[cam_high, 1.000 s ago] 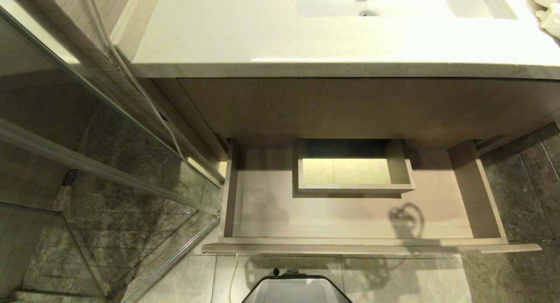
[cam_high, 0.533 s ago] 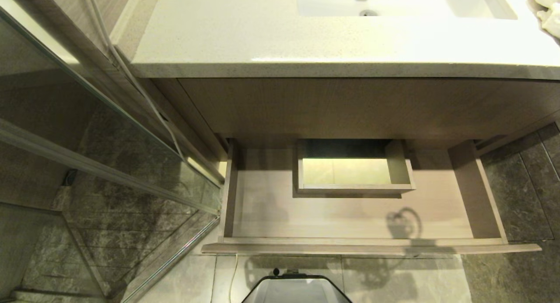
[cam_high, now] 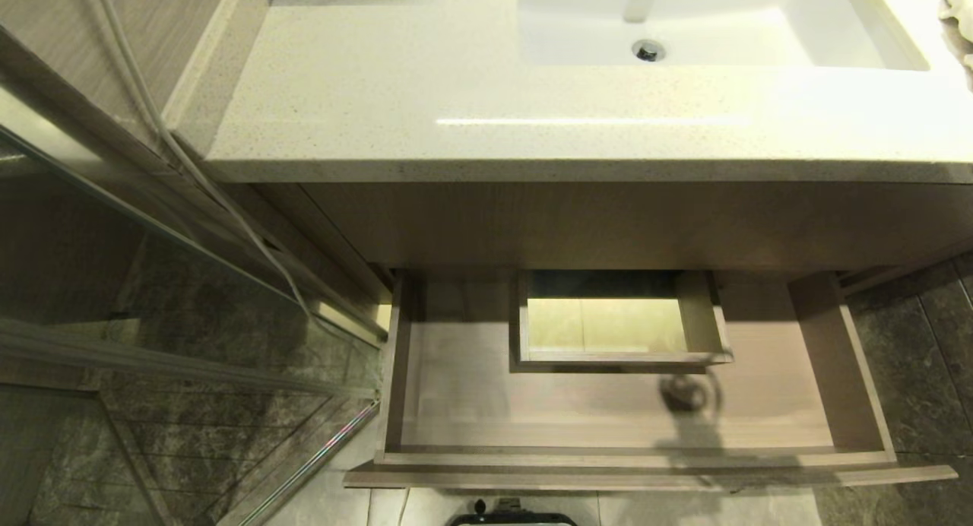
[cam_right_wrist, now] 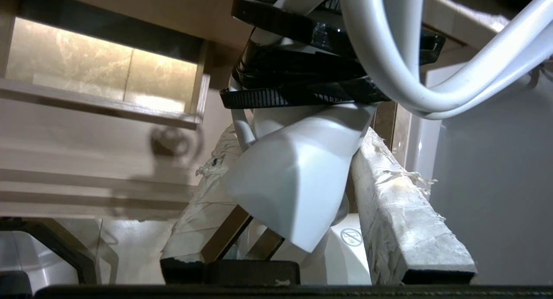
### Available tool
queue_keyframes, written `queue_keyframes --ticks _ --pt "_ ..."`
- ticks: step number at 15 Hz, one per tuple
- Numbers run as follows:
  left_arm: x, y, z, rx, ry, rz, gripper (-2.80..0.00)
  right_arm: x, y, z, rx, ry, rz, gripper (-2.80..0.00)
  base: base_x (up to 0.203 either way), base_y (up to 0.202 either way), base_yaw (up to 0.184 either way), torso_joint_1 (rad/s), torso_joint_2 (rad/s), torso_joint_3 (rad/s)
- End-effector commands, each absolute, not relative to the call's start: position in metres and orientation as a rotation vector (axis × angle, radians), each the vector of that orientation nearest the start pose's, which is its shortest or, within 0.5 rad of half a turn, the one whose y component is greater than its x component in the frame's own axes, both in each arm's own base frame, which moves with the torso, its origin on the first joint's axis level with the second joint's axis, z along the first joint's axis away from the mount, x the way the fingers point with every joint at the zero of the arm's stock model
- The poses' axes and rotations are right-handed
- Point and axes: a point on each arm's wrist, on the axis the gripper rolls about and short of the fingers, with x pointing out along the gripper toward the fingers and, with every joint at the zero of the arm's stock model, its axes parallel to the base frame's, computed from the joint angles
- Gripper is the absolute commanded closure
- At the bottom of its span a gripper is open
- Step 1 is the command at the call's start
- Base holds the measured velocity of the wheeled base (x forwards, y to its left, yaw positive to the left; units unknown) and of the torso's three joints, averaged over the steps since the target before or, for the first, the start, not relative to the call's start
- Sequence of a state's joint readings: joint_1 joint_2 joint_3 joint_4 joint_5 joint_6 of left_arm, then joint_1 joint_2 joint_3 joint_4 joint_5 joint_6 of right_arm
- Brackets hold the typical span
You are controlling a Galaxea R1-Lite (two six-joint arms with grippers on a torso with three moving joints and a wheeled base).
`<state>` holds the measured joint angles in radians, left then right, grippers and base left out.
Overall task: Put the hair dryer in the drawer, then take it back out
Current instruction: Place it on the countertop
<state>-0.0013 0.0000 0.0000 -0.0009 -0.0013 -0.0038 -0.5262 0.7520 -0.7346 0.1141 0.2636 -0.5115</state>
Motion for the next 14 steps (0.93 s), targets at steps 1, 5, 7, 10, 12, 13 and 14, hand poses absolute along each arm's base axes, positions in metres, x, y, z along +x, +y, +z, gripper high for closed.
queue_keyframes --ticks 1,5,7,10,12,13,14 --pt "-0.023 0.0 0.075 -0.005 0.0 -0.003 0.0 0.051 -0.023 0.261 -0.483 0.186 -0.225 0.0 0.0 0.0 0.0 0.319 -0.06 0.255" --pt "-0.023 0.0 0.075 -0.005 0.0 -0.003 0.0 0.055 -0.025 0.258 -0.538 0.19 -0.223 0.0 0.0 0.0 0.0 0.301 -0.09 0.204" --pt "-0.023 0.0 0.075 -0.005 0.0 -0.002 0.0 0.059 -0.028 0.259 -0.535 0.202 -0.221 0.0 0.0 0.0 0.0 0.087 -0.03 0.06" --pt "-0.023 0.0 0.075 -0.005 0.0 -0.002 0.0 0.078 -0.039 0.28 -0.521 0.233 -0.213 0.0 0.0 0.0 0.0 0.016 -0.01 0.02" --pt "-0.023 0.0 0.075 -0.005 -0.001 -0.002 0.0 0.089 -0.045 0.297 -0.504 0.272 -0.198 0.0 0.0 0.0 0.0 0.0 0.0 0.0" --pt "-0.023 0.0 0.075 -0.005 0.0 -0.002 0.0 0.098 -0.049 0.306 -0.499 0.287 -0.188 0.0 0.0 0.0 0.0 0.0 0.0 0.0" --pt "-0.023 0.0 0.075 -0.005 0.0 -0.003 0.0 0.111 -0.054 0.313 -0.508 0.296 -0.163 0.0 0.0 0.0 0.0 0.0 0.0 0.0"
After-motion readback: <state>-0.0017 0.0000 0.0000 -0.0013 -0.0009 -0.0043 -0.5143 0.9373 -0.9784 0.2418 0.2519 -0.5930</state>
